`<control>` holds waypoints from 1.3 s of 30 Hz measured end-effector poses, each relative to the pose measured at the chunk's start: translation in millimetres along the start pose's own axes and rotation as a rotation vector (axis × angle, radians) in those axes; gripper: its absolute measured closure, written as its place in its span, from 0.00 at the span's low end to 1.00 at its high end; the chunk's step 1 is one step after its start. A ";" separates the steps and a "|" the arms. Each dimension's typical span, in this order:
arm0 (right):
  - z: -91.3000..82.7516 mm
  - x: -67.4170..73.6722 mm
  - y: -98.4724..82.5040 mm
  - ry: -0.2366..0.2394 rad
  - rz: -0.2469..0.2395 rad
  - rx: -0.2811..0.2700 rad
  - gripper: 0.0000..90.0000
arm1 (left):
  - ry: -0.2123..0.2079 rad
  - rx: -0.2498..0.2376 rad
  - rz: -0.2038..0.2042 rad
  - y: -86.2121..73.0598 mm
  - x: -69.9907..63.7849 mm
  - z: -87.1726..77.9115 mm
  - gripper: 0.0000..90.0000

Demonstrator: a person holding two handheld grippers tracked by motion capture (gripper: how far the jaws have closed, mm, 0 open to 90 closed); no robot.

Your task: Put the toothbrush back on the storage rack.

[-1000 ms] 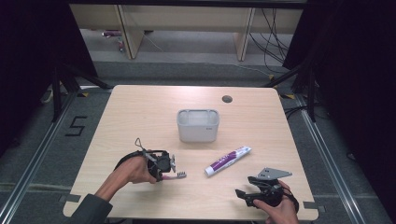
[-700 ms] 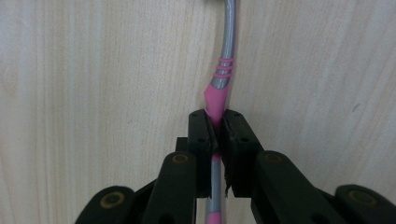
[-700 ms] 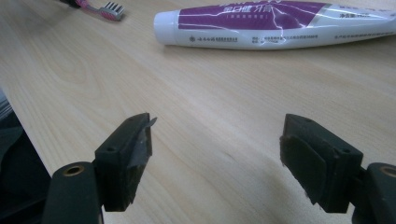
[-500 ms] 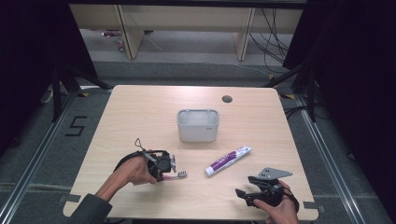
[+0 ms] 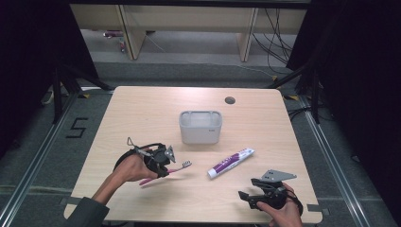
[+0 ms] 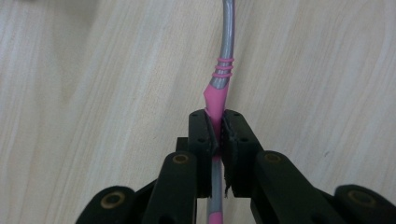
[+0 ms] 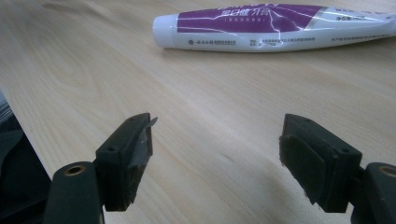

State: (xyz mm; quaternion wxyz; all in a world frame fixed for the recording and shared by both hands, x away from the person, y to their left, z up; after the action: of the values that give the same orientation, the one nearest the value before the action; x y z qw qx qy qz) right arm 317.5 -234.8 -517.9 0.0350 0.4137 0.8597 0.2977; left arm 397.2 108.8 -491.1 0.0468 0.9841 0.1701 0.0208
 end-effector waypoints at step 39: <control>1.6 -2.2 0.3 -0.004 -0.018 -0.001 0.29 | 0.087 -0.590 -0.364 -11.3 41.8 -50.0 0.91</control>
State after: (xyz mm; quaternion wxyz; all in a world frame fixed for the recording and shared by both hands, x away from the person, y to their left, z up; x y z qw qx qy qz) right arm 319.6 -235.5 -519.5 0.0398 0.4065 0.8631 0.2970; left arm 429.9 137.8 -441.4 0.3247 0.8800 0.3311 0.1025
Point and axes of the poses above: each handheld gripper's, and its own axes: z roughly forward along the jaws, y roughly out of its top, x roughly to its left, the point moved 4 cm from there along z, roughly forward along the jaws, and after that the axes turned 13 degrees about x, right-handed, at the moved point
